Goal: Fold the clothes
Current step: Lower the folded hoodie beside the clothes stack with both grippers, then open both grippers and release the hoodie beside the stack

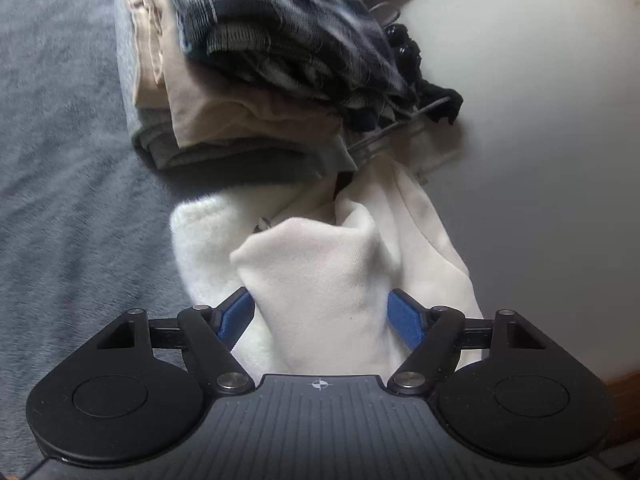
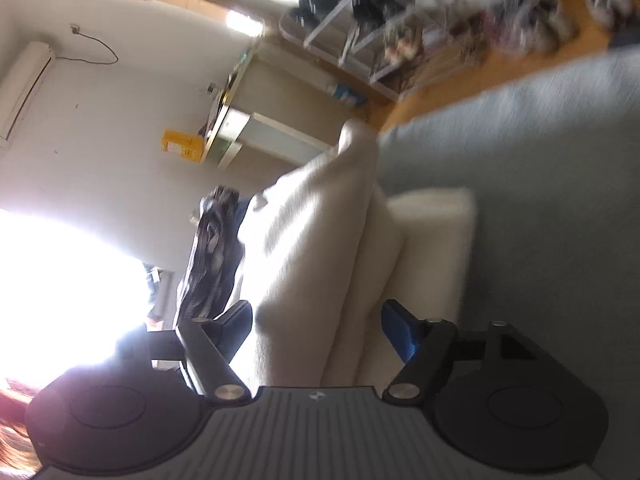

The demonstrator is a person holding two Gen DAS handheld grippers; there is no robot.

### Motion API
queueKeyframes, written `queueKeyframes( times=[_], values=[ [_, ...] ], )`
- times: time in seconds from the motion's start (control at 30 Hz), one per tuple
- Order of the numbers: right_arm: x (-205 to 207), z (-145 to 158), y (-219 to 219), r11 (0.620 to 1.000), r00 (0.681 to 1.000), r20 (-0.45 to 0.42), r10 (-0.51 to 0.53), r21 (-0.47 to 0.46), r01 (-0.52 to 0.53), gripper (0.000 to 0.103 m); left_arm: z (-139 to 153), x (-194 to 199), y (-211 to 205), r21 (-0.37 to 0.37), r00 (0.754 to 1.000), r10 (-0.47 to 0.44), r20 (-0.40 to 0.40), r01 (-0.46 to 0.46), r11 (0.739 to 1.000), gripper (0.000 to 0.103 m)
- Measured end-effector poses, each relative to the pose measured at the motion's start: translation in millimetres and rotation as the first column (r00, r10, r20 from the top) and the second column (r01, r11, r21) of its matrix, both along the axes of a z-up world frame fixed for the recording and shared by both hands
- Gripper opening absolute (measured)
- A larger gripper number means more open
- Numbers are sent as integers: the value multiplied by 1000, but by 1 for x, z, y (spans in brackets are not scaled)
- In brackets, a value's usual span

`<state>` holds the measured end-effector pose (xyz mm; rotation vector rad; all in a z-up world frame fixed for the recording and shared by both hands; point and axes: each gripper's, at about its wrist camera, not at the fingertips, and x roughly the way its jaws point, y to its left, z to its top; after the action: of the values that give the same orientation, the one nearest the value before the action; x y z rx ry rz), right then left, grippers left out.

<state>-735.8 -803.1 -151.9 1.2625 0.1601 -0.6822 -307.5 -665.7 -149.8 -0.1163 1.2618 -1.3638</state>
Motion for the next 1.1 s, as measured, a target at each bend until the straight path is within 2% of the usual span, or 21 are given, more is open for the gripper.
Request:
queueKeyframes(
  times=[0.03, 0.1, 0.2, 0.27, 0.3, 0.33, 0.4, 0.43, 0.47, 0.5, 0.63, 0.67, 0.73, 0.8, 0.83, 0.87, 0.9, 0.93, 0.97, 1.03, 1.1],
  values=[
    [-4, 12, 7, 999, 999, -38, -23, -51, 21, 74, 10, -6, 5, -38, 997, -25, 74, 28, 999, 77],
    [-4, 38, 22, 983, 993, -114, -39, -185, 17, 70, 29, -18, 14, -108, 973, -67, 223, 93, 990, 77],
    [26, 76, 48, 904, 970, -240, 30, -409, -129, 63, 57, -37, 28, -191, 892, -103, 440, 205, 960, 79],
    [53, 87, 67, 822, 941, -320, 107, -504, -265, 61, 56, -60, 28, -159, 813, -173, 557, 308, 938, 79],
    [65, 84, 71, 797, 921, -365, 137, -512, -321, 60, 49, -70, 21, -124, 777, -208, 594, 344, 931, 79],
    [79, 76, 72, 784, 891, -429, 148, -498, -370, 59, 39, -71, 15, -101, 774, -226, 591, 349, 932, 79],
    [103, 59, 73, 765, 818, -553, 157, -456, -455, 55, 14, -66, 4, -68, 803, -244, 544, 332, 941, 87],
    [109, 51, 73, 772, 788, -598, 147, -429, -469, 50, 10, -60, 2, -67, 824, -242, 512, 319, 945, 88],
    [111, 50, 73, 785, 788, -600, 142, -416, -459, 49, 13, -56, 5, -79, 841, -232, 489, 307, 948, 85],
    [110, 57, 76, 794, 804, -580, 134, -422, -437, 49, 20, -53, 10, -97, 847, -218, 485, 300, 949, 85],
    [102, 88, 76, 763, 851, -523, 46, -531, -368, 48, 42, -48, 17, -222, 862, -155, 483, 291, 931, 84],
    [103, 89, 66, 776, 858, -512, 24, -531, -339, 48, 46, -50, 13, -240, 860, -161, 484, 308, 921, 85],
    [98, 79, 45, 819, 876, -481, -17, -510, -264, 48, 33, -54, -17, -191, 864, -232, 447, 346, 919, 89],
    [92, 61, 23, 888, 875, -483, -38, -419, -192, 48, 15, -55, -47, -115, 867, -278, 414, 353, 929, 78],
    [90, 52, 13, 917, 883, -468, -43, -369, -151, 48, 11, -49, -52, -99, 881, -267, 391, 329, 939, 70],
    [85, 49, 10, 934, 898, -435, -67, -344, -97, 48, 11, -42, -53, -99, 900, -254, 355, 307, 947, 70],
    [80, 55, 15, 939, 911, -399, -98, -341, -48, 48, 16, -33, -47, -121, 919, -234, 318, 284, 951, 71],
    [74, 62, 22, 939, 925, -358, -126, -343, -6, 49, 23, -24, -37, -153, 937, -210, 279, 259, 954, 78],
    [67, 72, 34, 933, 938, -315, -143, -358, 22, 49, 33, -15, -24, -181, 943, -185, 277, 241, 954, 87],
    [58, 90, 61, 924, 942, -282, -181, -376, 65, 49, 55, 0, 6, -217, 937, -152, 314, 227, 950, 89],
    [54, 104, 89, 920, 938, -275, -213, -380, 97, 51, 75, 12, 29, -216, 920, -157, 359, 246, 945, 89]
  ],
)
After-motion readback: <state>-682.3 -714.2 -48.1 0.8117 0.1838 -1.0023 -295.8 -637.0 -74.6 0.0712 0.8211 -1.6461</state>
